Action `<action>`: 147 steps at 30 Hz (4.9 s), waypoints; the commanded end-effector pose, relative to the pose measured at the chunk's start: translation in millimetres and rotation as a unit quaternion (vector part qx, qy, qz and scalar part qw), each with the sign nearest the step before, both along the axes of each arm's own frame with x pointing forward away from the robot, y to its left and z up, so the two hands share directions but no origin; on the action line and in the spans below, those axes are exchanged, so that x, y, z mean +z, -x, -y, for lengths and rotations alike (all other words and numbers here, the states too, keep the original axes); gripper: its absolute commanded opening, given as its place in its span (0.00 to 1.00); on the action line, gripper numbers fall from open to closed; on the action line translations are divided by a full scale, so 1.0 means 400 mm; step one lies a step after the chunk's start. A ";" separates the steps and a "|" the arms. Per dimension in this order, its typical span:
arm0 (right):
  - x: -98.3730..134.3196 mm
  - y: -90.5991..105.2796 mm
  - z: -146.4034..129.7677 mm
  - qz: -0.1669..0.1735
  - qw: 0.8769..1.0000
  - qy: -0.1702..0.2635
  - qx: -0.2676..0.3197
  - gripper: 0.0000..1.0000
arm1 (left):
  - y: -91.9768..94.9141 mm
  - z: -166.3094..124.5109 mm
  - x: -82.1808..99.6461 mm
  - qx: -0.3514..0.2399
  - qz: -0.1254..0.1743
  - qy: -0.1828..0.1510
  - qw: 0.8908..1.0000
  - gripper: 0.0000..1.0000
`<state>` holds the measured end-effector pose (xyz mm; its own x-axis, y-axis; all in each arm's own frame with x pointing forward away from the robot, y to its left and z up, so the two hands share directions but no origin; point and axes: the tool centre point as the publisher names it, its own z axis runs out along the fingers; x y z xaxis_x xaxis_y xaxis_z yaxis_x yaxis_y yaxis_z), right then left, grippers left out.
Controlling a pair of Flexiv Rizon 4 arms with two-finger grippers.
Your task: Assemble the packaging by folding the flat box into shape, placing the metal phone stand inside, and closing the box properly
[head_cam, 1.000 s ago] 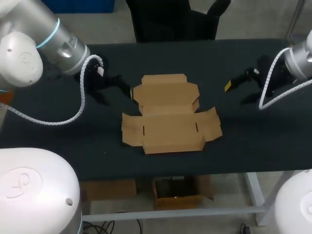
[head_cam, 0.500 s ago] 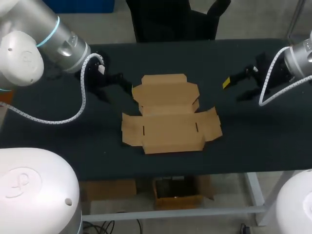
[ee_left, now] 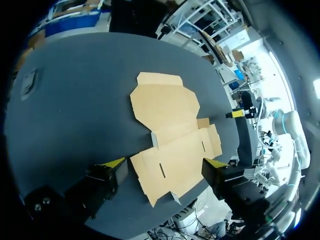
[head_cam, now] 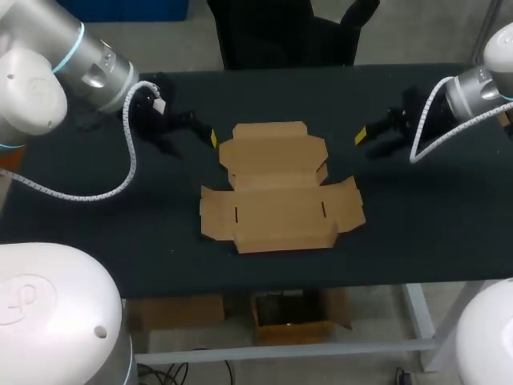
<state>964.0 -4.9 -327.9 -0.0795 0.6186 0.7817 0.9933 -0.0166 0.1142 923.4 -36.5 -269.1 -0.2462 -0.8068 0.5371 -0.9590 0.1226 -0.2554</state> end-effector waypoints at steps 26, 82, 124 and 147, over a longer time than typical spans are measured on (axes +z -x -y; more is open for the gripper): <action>-0.135 -0.085 -0.095 -0.017 0.999 -0.018 -0.027 0.50 | -0.097 -0.008 -0.014 -0.022 -0.006 0.019 1.000 1.00; -0.205 -0.208 -0.213 -0.011 0.998 -0.059 0.003 0.45 | -0.067 -0.059 -0.006 -0.016 0.014 0.033 0.999 1.00; -0.021 -0.159 -0.191 0.161 0.970 -0.172 0.057 0.00 | -0.071 -0.040 -0.026 -0.100 0.028 0.056 0.993 1.00; 0.044 -0.131 -0.172 0.249 0.941 -0.224 0.051 0.00 | -0.119 -0.031 -0.013 -0.091 0.124 0.092 0.984 1.00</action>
